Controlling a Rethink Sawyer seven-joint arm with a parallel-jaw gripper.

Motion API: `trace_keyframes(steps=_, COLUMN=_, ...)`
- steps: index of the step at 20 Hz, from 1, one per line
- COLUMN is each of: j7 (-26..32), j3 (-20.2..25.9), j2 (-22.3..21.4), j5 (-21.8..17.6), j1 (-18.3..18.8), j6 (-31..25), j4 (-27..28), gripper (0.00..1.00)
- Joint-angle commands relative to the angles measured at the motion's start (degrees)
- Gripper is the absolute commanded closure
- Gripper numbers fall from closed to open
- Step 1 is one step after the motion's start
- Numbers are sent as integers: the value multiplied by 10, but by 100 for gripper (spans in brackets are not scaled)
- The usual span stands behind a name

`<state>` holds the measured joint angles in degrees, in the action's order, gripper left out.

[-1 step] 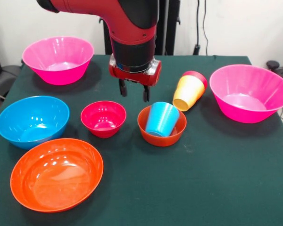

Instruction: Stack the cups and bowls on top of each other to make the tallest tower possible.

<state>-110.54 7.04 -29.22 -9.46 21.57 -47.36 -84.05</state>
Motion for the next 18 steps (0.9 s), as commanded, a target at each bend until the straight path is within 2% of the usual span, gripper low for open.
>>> trace_keyframes(steps=1, j7=37, j3=32, j2=37, j5=-55, j1=0, j6=65, j4=11, gripper=0)
trace_keyframes(steps=11, j7=32, j3=42, j2=69, j5=-54, j1=8, j6=117, j4=13, gripper=0)
trace_keyframes(steps=18, j7=33, j3=37, j2=60, j5=-50, j1=4, j6=100, j4=8, gripper=0)
